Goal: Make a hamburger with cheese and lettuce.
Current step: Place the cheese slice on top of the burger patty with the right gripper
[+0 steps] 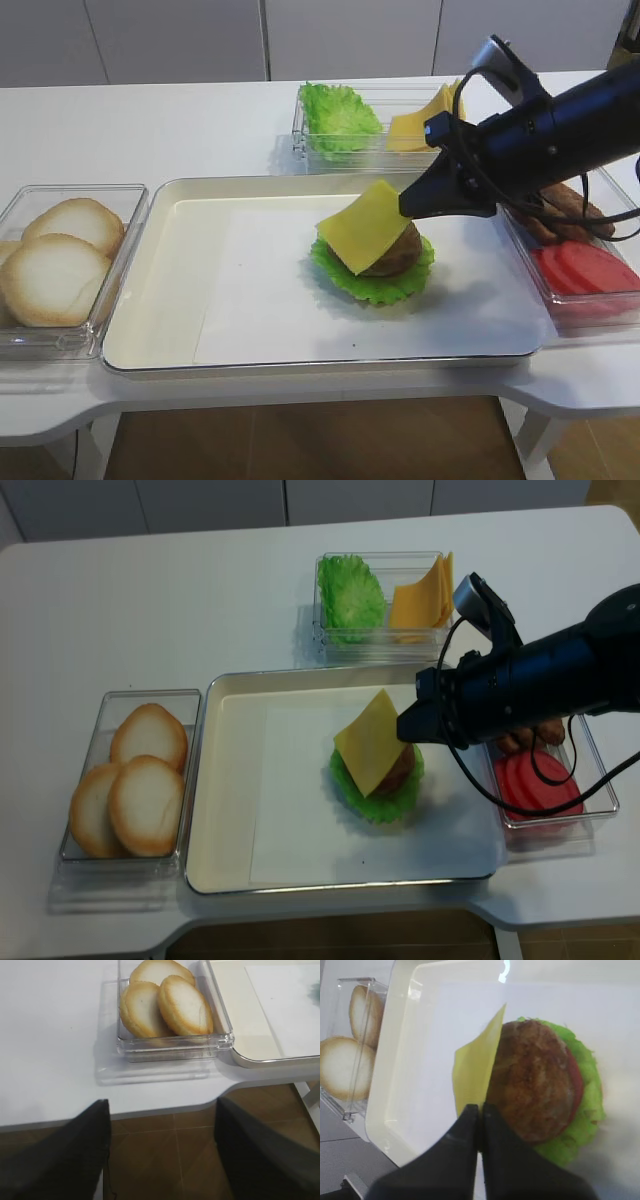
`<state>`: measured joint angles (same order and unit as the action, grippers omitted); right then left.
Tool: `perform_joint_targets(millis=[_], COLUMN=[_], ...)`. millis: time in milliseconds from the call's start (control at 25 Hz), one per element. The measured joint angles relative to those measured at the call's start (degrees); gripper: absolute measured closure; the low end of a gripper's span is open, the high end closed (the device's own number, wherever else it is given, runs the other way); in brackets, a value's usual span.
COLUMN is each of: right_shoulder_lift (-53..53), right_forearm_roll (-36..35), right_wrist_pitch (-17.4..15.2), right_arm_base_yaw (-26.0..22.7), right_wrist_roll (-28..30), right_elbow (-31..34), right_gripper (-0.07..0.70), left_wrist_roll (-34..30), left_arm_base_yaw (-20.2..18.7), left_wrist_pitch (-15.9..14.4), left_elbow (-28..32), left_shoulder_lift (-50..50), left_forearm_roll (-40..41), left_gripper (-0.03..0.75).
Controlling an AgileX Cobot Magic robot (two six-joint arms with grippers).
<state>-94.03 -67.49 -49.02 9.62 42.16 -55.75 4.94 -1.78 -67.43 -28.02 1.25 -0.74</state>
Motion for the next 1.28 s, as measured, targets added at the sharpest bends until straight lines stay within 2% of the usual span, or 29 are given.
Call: perform_joint_targets(millis=[240, 560, 760, 1040, 1280], right_shoulder_lift=[0.0, 0.0, 0.0, 0.0, 0.1], right_forearm_roll=[3.4, 4.8, 4.9, 4.9, 5.1], right_wrist_pitch=[1.9, 2.0, 2.1, 2.7, 2.6], right_arm_base_yaw=[0.0, 0.0, 0.0, 0.0, 0.0], right_wrist_roll=[-1.7, -2.1, -2.2, -3.3, -4.5], right_elbow=[0.0, 0.0, 0.0, 0.0, 0.0], right_gripper=[0.627, 0.612, 0.518, 0.289, 0.262], left_wrist_roll=[0.0, 0.0, 0.0, 0.0, 0.0], left_arm_base_yaw=[0.0, 0.0, 0.0, 0.0, 0.0], left_wrist_pitch=[0.0, 0.0, 0.0, 0.0, 0.0], left_elbow=[0.0, 0.0, 0.0, 0.0, 0.0], left_shoulder_lift=[0.0, 0.0, 0.0, 0.0, 0.0], left_forearm_roll=[0.0, 0.0, 0.0, 0.0, 0.0], left_gripper=[0.239, 0.239, 0.239, 0.239, 0.239])
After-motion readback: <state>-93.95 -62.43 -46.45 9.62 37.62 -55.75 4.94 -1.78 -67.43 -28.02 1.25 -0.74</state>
